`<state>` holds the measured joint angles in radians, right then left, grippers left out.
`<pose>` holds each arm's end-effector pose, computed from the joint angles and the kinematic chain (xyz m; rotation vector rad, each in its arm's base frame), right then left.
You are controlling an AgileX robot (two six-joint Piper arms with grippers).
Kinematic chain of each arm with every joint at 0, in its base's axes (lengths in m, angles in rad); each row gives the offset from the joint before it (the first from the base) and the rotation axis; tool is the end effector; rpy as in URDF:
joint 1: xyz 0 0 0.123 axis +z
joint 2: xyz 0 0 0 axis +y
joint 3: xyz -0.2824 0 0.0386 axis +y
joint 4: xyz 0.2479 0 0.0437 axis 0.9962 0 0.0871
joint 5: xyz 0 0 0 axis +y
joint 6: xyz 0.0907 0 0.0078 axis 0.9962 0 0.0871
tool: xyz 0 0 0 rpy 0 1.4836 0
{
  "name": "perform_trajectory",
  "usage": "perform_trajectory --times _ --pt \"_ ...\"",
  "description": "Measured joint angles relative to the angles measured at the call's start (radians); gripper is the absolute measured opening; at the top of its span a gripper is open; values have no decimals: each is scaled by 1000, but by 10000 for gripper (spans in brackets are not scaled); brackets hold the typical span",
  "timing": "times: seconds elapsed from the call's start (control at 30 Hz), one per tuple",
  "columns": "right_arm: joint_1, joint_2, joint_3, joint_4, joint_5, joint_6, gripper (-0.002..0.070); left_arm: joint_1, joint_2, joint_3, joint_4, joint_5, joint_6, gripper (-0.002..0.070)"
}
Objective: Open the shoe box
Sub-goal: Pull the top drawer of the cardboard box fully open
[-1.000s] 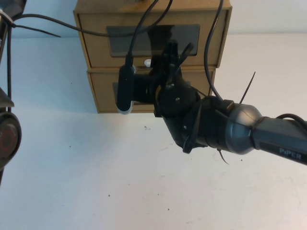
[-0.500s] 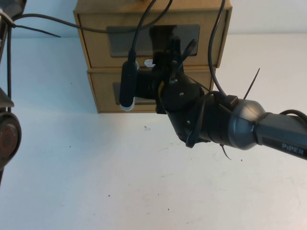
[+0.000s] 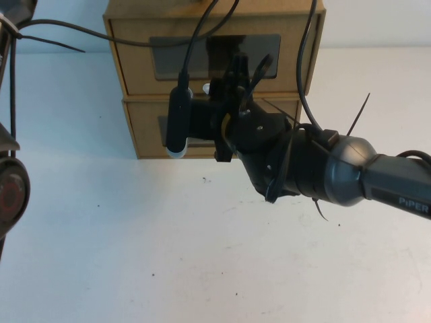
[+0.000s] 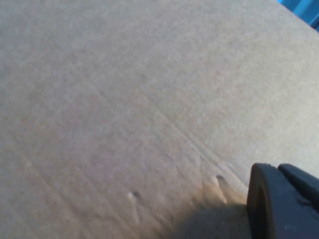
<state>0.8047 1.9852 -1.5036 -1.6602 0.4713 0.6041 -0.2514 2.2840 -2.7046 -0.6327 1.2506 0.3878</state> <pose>0.3523 0.3066 0.2621 -1.3433 1.3855 -0.6254 0.4534 -0.1692 0.4054 0.7607 2.0641 -0.7150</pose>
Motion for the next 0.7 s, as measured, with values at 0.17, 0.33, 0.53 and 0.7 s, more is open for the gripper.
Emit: perform_trajectory --times 0.17,0.33,0.53,0.7 --pt "0 0 0 0 -2 0 200 0 0 0 0 0 0 -5" --pt "-8 26 -23 -2 2 0 199 0 0 0 0 0 0 -5" --pt "-9 53 -55 -2 36 0 189 0 0 0 2 -1 0 -5" --pt "-9 53 -61 -2 42 0 109 0 0 0 2 -1 0 -5"
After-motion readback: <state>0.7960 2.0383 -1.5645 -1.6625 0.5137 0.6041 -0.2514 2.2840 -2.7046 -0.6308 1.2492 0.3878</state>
